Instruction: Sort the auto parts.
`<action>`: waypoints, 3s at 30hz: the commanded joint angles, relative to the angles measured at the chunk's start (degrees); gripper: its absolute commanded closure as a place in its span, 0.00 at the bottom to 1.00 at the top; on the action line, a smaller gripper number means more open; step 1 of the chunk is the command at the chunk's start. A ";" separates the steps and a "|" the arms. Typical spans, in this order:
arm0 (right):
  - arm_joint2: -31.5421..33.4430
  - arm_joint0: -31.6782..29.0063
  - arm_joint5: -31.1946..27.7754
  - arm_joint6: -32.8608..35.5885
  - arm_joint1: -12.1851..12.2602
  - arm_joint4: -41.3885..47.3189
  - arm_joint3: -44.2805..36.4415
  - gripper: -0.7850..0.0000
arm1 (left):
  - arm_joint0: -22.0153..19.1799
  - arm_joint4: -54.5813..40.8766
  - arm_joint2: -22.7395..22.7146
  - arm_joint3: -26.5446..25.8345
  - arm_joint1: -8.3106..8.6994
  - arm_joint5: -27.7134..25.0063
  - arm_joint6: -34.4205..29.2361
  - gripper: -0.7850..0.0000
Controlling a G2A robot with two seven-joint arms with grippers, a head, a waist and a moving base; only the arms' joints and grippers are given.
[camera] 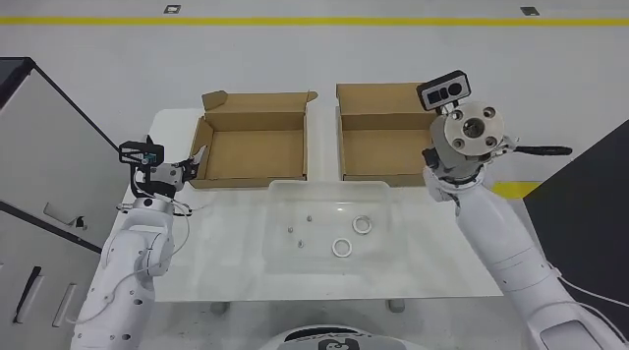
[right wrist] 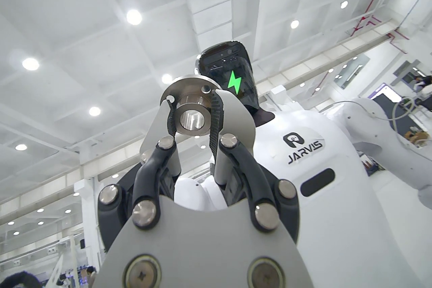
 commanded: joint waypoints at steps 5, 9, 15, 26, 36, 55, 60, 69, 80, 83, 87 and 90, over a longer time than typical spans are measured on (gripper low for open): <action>2.90 -0.25 -2.23 -1.74 0.19 -10.20 -0.70 1.00 | 0.00 0.00 0.00 0.00 0.00 0.00 0.00 0.00; 4.35 -0.82 -2.72 -2.66 0.24 -14.21 -1.61 1.00 | 0.00 0.00 0.00 0.00 0.00 0.00 0.00 0.00; 4.25 -2.11 -0.09 -1.95 -0.41 -8.24 -2.45 1.00 | 0.00 0.00 0.00 0.00 0.00 0.00 0.00 0.00; 3.00 -3.39 4.31 -0.85 -2.34 5.43 -1.75 1.00 | 0.00 0.00 0.00 0.00 0.00 0.00 0.00 0.00; 4.38 -3.04 3.76 0.21 -3.18 0.63 -1.91 1.00 | 0.00 0.00 0.00 0.00 0.00 0.00 0.00 0.00; 7.17 -4.10 1.77 -1.45 -3.99 -9.06 -3.50 1.00 | 0.00 0.00 0.00 0.00 0.00 0.00 0.00 0.00; 7.17 -4.10 1.77 -1.45 -3.99 -9.06 -3.50 1.00 | 0.00 0.00 0.00 0.00 0.00 0.00 0.00 0.00; 7.17 -4.10 1.77 -1.45 -3.99 -9.06 -3.50 1.00 | 0.00 0.00 0.00 0.00 0.00 0.00 0.00 0.00; 8.62 -4.41 1.23 -4.92 -3.84 -12.98 -3.46 1.00 | 0.00 0.00 0.00 0.00 0.00 0.00 0.00 0.00; 11.11 -4.57 -0.51 -6.75 -3.52 -18.44 -2.22 1.00 | 0.00 0.00 0.00 0.00 0.00 0.00 0.00 0.00; 15.03 -4.97 -1.70 -9.54 -2.87 -26.37 -0.39 1.00 | 0.00 0.00 0.00 0.00 0.00 0.00 0.00 0.00; 18.10 -5.29 -2.31 -11.89 -2.25 -33.81 0.41 1.00 | 0.00 0.00 0.00 0.00 0.00 0.00 0.00 0.00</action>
